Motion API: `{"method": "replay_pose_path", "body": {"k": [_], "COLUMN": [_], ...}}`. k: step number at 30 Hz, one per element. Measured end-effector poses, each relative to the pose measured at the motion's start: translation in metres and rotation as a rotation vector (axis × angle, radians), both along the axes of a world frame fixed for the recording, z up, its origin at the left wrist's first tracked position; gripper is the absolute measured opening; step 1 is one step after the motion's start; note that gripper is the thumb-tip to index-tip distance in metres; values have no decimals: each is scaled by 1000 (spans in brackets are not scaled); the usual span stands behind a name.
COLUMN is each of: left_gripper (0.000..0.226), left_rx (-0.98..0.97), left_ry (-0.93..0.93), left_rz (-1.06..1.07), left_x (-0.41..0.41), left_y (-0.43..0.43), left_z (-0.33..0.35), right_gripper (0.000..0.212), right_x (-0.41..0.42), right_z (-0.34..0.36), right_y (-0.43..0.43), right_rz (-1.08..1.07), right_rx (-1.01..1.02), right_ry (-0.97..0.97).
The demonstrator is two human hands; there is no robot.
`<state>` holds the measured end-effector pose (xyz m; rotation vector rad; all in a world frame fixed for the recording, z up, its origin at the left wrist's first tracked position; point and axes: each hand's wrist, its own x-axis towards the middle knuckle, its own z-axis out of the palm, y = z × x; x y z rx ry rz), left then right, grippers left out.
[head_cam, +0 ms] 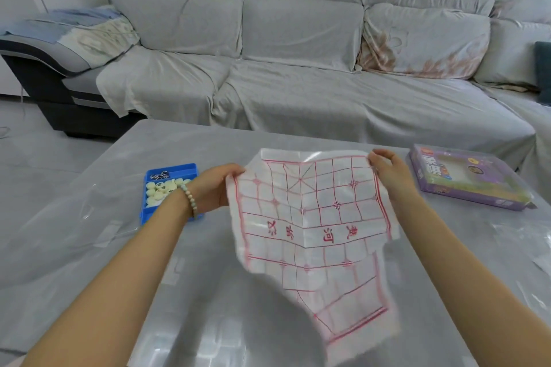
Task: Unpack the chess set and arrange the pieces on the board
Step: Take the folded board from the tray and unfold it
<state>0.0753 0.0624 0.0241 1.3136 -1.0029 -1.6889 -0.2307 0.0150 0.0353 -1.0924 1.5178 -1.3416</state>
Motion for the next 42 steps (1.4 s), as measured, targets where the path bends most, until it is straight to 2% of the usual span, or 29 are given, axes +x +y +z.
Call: {"method": "replay_pose_path", "body": {"k": [2,5,7,9,10,12,15,17,19,22,24,25,29,38,40,42], "left_gripper": [18,22,25,38,47,60,45,45,56,73,88,88,66,63,63,69], "left_rx": [45,-7,-67,-114,-161,-326,-488,-439,-312,-332,-378,-382,-355,-416,-443,-425], "left_ry": [-245,-680,-816,-898,-1000,-1237,-1288,-1363,-1421,-1482,-1498,-1497,-1522,-1467,-1473,-1535], "left_rz": [41,37,96,159,167,132,-81,-270,-384,-349,-330,-320,-301,-311,-245,-89], "left_x": [7,10,10,9,7,-4,-35,-54,-64,-68,-66,-64,-58,-50,-29,6], "left_y": [-13,-31,-38,-40,-38,-28,3,24,38,39,30,23,-7,-28,-26,-22], "left_z": [-10,-33,-49,-62,-66,-71,-81,-101,-126,-153,-160,-161,-157,-152,-144,-133], "right_gripper": [20,19,19,19,21,33,44,54,59,83,89,90,95,95,92,85], "right_x": [1,3,-2,-6,-6,-1,25,43,55,62,62,63,69,70,70,78], "right_z": [-10,-36,-54,-69,-75,-86,-98,-115,-139,-168,-175,-176,-174,-171,-167,-159], "right_y": [-13,-26,-33,-37,-36,-28,7,35,59,79,72,64,30,7,6,6], "right_rz": [29,152,176,142,114,123,314,444,540,526,494,489,486,503,510,492], "right_rx": [-20,97,184,218,207,134,-63,-71,44,76,58,55,46,81,102,104], "right_ry": [156,277,278,251,316,604,871,1012,1145,1213,1248,1250,1276,1310,1307,1291]}}
